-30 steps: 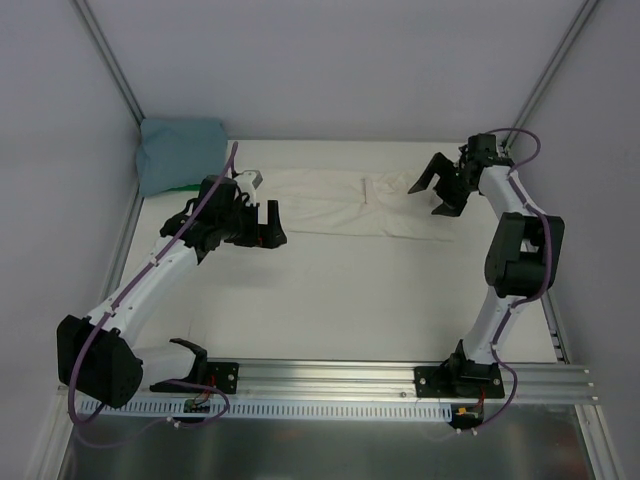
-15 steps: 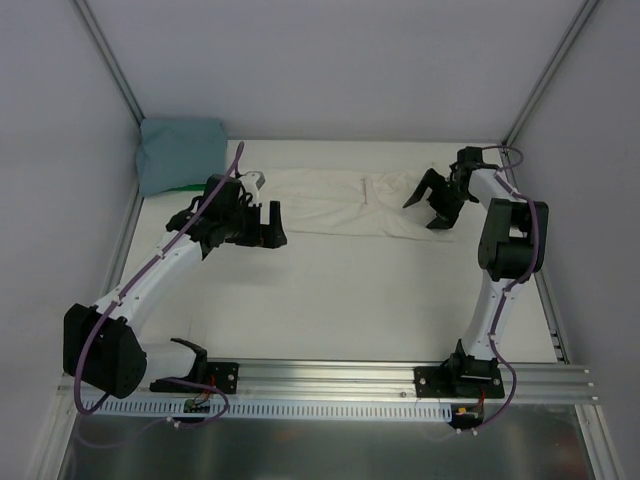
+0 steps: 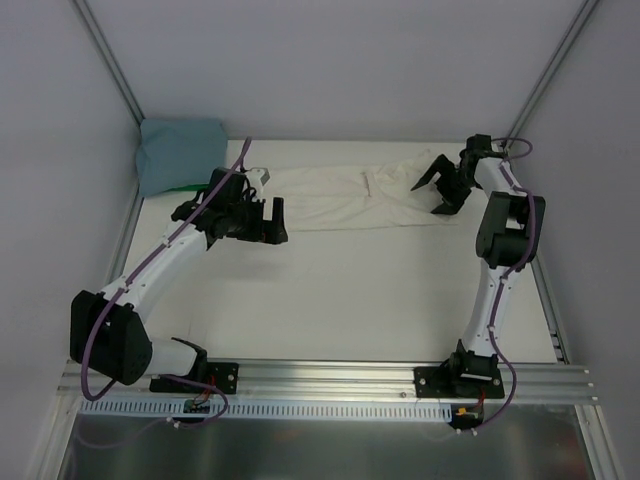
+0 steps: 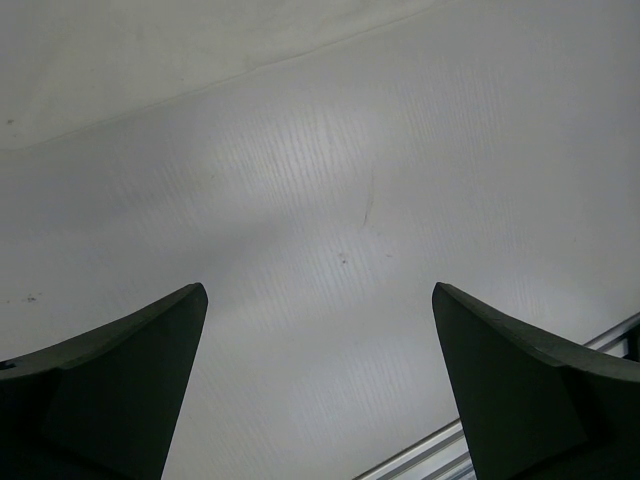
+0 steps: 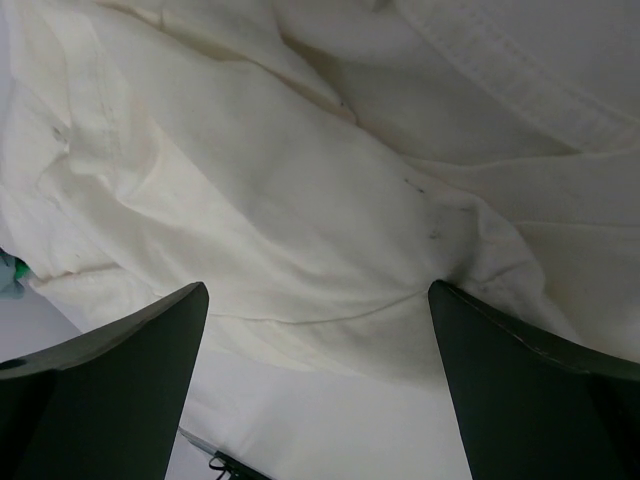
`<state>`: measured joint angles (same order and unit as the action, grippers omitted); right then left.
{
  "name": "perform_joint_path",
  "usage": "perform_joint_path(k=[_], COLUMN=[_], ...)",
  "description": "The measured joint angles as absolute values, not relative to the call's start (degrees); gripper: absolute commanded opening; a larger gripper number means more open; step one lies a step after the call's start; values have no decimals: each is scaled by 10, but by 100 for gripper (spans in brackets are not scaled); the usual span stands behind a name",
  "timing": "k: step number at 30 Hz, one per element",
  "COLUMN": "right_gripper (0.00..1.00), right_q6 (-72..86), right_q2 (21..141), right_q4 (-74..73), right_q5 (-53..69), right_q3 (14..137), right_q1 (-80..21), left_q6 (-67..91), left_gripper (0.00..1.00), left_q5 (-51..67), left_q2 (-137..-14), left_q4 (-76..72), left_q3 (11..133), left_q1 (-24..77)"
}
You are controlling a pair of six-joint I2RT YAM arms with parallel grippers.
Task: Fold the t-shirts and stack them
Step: Fold the other side of the tshirt into a rectangle, then rotate the tshirt 90 degrees
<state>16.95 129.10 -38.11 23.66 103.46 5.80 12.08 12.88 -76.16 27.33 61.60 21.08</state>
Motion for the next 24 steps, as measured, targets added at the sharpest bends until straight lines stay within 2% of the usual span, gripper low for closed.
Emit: perform_joint_path(k=[9,13,15,18,24], right_gripper=[99,99,99,100,100], right_q6=[184,194,196,203,212], right_q2=[1453,1476,1461,1385,1125], right_q4=[-418,-391,-354,-299,-240], right_q5=[230,220,218,217,244], right_q3=[1319,1358,1330,1206,973], right_q1=[81,107,125,154,177], left_q6=[101,87,70,31,-103], left_gripper=[99,99,99,99,99], left_q5=[123,112,101,84,1], left_q2=[-826,-848,-848,-848,-885], left_q4=[296,293,285,257,206], left_q3=[644,654,654,654,688], left_q1=[211,211,211,211,219])
